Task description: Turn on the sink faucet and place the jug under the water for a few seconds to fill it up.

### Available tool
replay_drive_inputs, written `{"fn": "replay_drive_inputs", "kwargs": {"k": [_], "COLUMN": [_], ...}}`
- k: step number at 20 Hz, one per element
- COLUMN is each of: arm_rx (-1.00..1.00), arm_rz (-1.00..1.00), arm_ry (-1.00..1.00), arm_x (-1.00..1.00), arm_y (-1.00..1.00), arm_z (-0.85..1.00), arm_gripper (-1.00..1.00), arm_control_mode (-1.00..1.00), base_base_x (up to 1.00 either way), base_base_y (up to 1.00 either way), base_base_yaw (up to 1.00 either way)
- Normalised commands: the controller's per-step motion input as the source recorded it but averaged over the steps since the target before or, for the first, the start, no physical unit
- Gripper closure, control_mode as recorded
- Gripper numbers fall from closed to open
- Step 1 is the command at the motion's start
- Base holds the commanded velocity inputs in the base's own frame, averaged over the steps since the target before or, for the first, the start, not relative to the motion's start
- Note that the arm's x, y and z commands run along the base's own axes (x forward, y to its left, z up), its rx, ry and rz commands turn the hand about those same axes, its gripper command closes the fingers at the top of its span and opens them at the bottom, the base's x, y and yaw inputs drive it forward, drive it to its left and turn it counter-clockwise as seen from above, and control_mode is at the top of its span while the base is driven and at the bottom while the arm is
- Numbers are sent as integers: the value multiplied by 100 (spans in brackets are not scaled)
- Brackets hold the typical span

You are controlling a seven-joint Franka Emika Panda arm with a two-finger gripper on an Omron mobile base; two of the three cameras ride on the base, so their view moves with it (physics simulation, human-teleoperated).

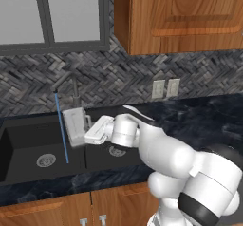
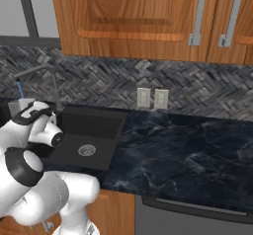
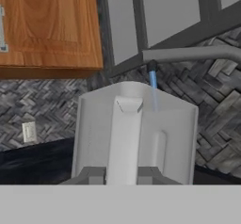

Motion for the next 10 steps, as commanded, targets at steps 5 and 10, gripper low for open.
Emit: {"fn": "replay_drive_inputs", "kwargs": {"k": [5,10], "arm_rx": [-2,-2], "arm_rz": [0,0], "arm_ry": [0,0], "arm_x": [25,25], "arm_y": [20,23], "arm_z": [0,0], "arm_gripper": [100,100], "arm_control_mode": [-100,-100], "base_base_x": [0,0], "base_base_y": [0,0], "base_base_yaw": [0,0]}}
